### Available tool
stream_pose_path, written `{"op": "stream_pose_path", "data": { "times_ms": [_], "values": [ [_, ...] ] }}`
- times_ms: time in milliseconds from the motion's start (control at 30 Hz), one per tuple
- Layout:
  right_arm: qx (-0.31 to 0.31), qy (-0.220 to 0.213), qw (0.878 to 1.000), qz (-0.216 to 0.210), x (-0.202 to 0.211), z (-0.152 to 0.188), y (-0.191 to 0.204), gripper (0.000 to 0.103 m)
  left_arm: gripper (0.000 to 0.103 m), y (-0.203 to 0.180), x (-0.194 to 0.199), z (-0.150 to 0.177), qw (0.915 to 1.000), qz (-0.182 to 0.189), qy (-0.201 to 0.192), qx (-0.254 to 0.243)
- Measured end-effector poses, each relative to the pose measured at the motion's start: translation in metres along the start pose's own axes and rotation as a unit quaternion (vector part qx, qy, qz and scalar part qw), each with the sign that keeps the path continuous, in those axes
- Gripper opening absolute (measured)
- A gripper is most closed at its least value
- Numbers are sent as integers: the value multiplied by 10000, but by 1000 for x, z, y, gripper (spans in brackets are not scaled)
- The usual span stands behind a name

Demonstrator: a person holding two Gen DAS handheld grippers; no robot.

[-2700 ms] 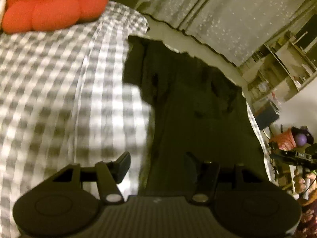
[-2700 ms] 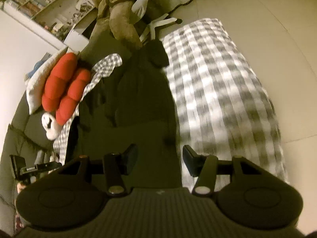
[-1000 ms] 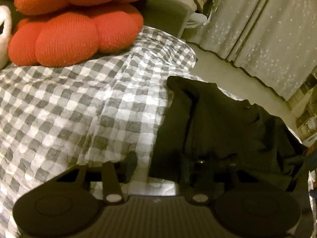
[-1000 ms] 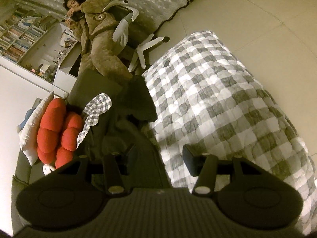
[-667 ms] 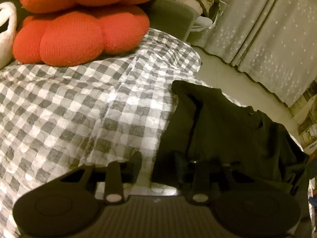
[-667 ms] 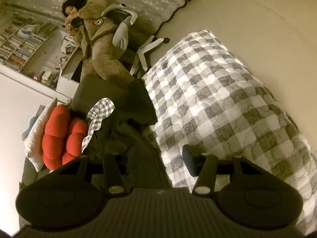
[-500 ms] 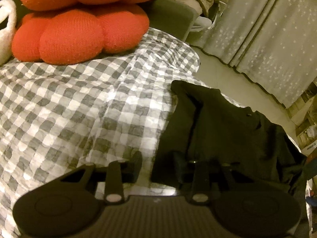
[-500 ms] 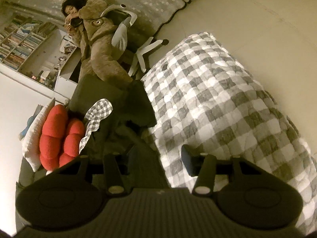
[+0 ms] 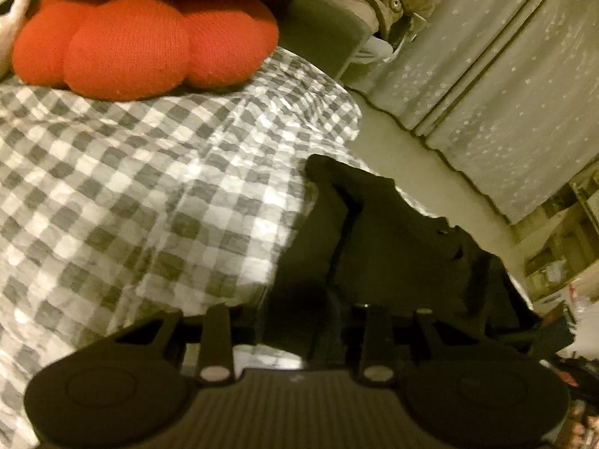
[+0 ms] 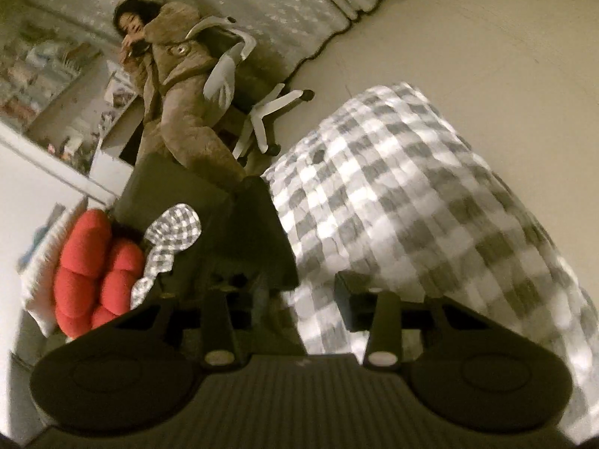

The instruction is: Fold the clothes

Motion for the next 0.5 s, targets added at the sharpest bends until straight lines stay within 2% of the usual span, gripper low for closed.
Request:
{"op": "stream_pose_path", "data": {
  "times_ms": [267,333,400,500],
  "values": [
    [912,125,9950,383,-26,0,16,40,33,-1,-8,-3,10000,-10,21,76],
    [1199,178,9911,543,-33,2,21,35,30,0,-10,-5,9999,-24,19,99],
    [1527,226,9852,750,-40,5,26,23,26,0,-11,-6,9999,-38,16,121],
    [1990,365,9738,1043,-45,9,29,7,12,0,-13,-8,9999,-59,12,154]
  ]
}}
Point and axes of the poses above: each gripper's, at about its wrist camera, not at the fingertips, and x roughly against the way its jaws point, y to its left, z to its underside, the point moved 10 cm from there along -x, roughly the way its jaws point, and after that the axes turned 6 degrees about -z, right-handed, at the moved point
